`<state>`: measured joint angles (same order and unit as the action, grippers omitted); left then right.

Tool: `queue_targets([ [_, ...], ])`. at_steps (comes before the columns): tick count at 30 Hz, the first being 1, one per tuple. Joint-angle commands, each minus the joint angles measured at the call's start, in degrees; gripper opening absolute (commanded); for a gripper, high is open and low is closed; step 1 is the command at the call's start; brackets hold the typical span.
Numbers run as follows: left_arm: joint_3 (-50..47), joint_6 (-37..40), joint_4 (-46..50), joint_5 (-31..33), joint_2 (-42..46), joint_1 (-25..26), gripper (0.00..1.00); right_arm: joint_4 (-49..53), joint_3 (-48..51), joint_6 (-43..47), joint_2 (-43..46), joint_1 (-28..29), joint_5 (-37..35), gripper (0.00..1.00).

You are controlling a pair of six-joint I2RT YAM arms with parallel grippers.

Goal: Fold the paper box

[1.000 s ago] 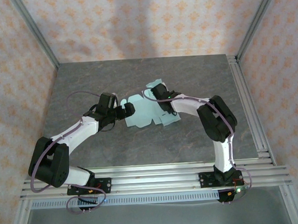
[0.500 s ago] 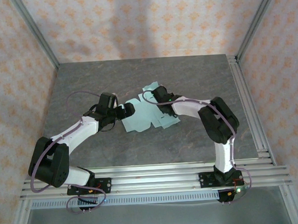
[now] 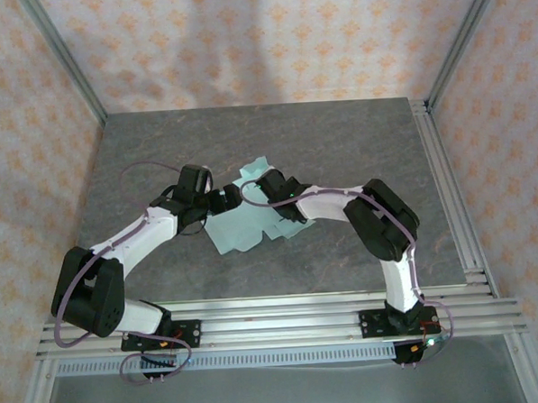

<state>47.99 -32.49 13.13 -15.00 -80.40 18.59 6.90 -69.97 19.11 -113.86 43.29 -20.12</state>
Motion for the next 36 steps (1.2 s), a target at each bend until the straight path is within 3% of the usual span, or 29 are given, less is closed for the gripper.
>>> queue_targets([
  [1, 1.23, 0.22, 1.06, 0.92, -0.81, -0.22, 1.00, -0.71, -0.30, -1.73, 2.33, -2.85, 0.50, 0.00],
  [6, 1.23, 0.62, 1.56, 1.33, -0.10, -0.30, 1.00, 0.14, 0.52, -5.97, 5.06, -6.59, 12.21, 0.00],
  [8, 1.23, 0.50, 1.66, 1.32, 0.19, -0.22, 1.00, 0.36, 0.45, -5.96, 5.35, -6.73, 13.73, 0.00],
  [10, 1.27, 0.50, 1.67, 1.22, 0.59, -0.23, 1.00, 0.88, 0.32, -4.32, 5.03, -5.97, 12.45, 0.00],
  [16, 1.83, 0.73, 2.93, 1.59, 1.36, -0.22, 1.00, 0.09, -0.03, 5.63, 1.72, -0.93, -2.33, 0.01],
  [20, 1.90, 0.79, 2.93, 1.55, 1.55, -0.13, 1.00, -1.27, 1.90, 2.41, 4.24, -1.65, 1.60, 0.02],
  [23, 1.51, 0.39, 1.61, 1.36, 1.79, -0.14, 1.00, -1.99, 3.81, -1.08, 7.79, -3.20, 8.44, 0.11],
  [24, 1.72, 0.37, 1.27, 1.04, 1.55, -0.13, 1.00, -2.13, 4.50, -2.12, 8.88, -3.98, 11.86, 0.19],
  [25, 2.19, 0.49, 1.14, 0.76, 1.28, -0.15, 1.00, -2.16, 5.12, -3.25, 9.86, -4.62, 14.74, 0.43],
  [26, 2.65, 0.64, 1.18, 0.38, 0.79, -0.14, 1.00, -2.27, 5.57, -4.07, 10.54, -5.07, 17.08, 0.54],
  [29, 5.05, 0.94, 2.25, -0.80, -0.76, -0.06, 1.00, -3.48, 7.79, -6.86, 13.02, -6.48, 22.59, 0.60],
  [36, 9.53, 0.91, 2.32, -0.57, -2.58, 0.19, 1.00, -4.32, 9.78, -10.84, 15.88, -11.93, 33.87, 0.62],
])
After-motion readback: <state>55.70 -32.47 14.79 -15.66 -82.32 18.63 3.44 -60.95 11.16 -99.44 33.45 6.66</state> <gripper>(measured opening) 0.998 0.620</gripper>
